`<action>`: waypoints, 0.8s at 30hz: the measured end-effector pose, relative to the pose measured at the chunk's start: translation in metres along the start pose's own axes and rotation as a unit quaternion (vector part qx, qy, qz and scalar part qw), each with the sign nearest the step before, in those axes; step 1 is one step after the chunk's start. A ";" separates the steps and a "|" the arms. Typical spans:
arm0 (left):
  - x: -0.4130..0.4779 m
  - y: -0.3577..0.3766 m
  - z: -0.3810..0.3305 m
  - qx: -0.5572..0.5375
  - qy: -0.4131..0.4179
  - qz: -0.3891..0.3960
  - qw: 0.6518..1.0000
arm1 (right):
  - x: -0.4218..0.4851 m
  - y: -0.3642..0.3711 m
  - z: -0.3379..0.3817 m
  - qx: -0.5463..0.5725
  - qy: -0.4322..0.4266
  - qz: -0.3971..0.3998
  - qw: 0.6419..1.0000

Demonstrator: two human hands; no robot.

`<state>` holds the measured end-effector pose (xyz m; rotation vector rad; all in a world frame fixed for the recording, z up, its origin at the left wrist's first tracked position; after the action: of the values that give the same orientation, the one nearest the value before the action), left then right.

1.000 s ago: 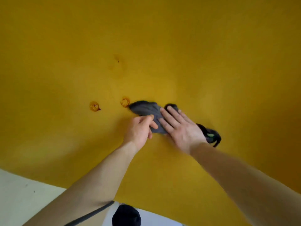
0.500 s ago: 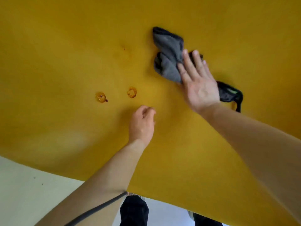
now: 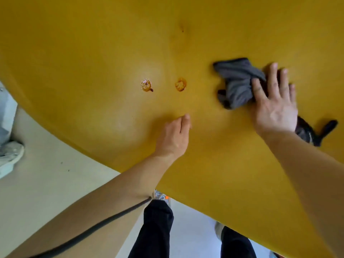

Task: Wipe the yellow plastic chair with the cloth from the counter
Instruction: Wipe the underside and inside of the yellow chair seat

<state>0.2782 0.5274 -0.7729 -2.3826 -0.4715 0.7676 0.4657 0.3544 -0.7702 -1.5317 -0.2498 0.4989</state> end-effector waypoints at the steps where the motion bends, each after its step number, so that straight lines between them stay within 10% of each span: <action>1: 0.000 -0.007 0.003 0.058 0.022 -0.008 0.998 | -0.011 0.010 0.023 0.027 0.020 0.009 0.999; 6: -0.026 -0.024 0.008 0.281 0.167 -0.062 0.943 | -0.193 0.062 0.136 0.048 -0.200 0.113 0.972; 10: -0.044 -0.021 0.027 0.355 0.210 -0.009 0.911 | -0.200 0.052 0.089 -0.022 -0.380 0.152 0.912; 14: -0.038 -0.046 0.034 0.346 0.189 -0.061 0.917 | -0.050 0.030 0.015 -0.013 -0.103 0.051 0.993; 18: -0.025 -0.079 0.029 0.337 0.195 -0.119 0.913 | -0.016 0.029 0.104 0.093 0.097 0.010 0.991; 24: -0.023 -0.120 0.026 0.350 0.204 -0.127 0.905 | -0.207 0.054 0.198 0.054 -0.286 0.159 0.944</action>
<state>0.2270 0.6194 -0.7054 -1.6884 -0.2557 0.2341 0.1855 0.4339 -0.7847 -1.2951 -0.4161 1.1983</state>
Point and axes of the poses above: each hand's wrist, its own x-axis towards the middle knuckle, its own y-axis out of the palm, z = x × y, the point moved 8 cm from there along x, towards the middle knuckle, and after that the axes turned 10 degrees about y, right-handed, at the moved point
